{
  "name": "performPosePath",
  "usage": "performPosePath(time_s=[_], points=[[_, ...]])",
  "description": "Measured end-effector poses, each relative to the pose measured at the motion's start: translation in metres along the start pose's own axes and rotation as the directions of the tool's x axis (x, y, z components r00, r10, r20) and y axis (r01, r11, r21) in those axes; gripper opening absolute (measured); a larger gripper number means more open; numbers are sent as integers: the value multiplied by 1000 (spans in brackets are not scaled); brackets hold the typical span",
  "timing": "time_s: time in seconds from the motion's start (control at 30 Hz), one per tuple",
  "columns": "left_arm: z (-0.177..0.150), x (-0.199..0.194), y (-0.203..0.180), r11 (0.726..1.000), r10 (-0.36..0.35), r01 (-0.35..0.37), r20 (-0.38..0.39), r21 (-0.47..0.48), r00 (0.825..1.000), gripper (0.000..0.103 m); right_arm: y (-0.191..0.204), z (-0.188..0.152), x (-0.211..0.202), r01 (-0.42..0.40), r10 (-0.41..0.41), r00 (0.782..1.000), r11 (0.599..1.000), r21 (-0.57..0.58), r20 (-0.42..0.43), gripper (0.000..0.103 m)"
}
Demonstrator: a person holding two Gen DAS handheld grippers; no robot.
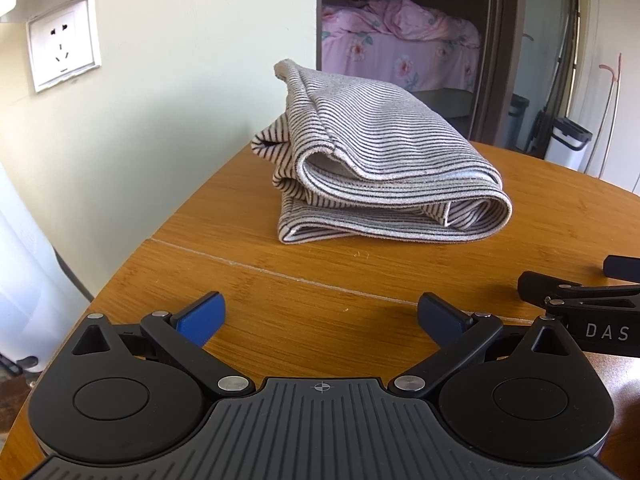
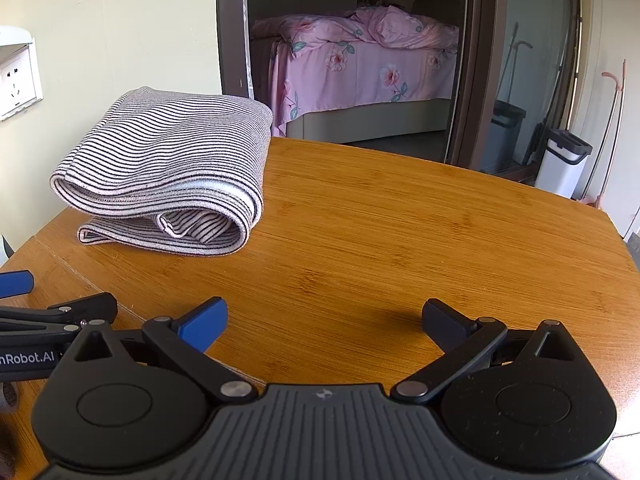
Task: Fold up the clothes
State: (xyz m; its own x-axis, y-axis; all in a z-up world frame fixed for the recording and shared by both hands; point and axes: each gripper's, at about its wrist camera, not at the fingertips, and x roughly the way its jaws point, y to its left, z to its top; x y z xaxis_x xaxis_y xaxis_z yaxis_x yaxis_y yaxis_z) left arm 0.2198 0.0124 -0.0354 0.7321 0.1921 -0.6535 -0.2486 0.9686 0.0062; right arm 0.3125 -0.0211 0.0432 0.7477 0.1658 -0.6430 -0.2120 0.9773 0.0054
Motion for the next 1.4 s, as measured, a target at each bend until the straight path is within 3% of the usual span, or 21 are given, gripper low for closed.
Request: performPosePath(time_s=[1.4], points=[[2, 1, 1, 1000, -7, 8, -9, 11, 1000, 103, 1, -1, 2, 0, 0, 1000, 1000, 1, 2, 103]])
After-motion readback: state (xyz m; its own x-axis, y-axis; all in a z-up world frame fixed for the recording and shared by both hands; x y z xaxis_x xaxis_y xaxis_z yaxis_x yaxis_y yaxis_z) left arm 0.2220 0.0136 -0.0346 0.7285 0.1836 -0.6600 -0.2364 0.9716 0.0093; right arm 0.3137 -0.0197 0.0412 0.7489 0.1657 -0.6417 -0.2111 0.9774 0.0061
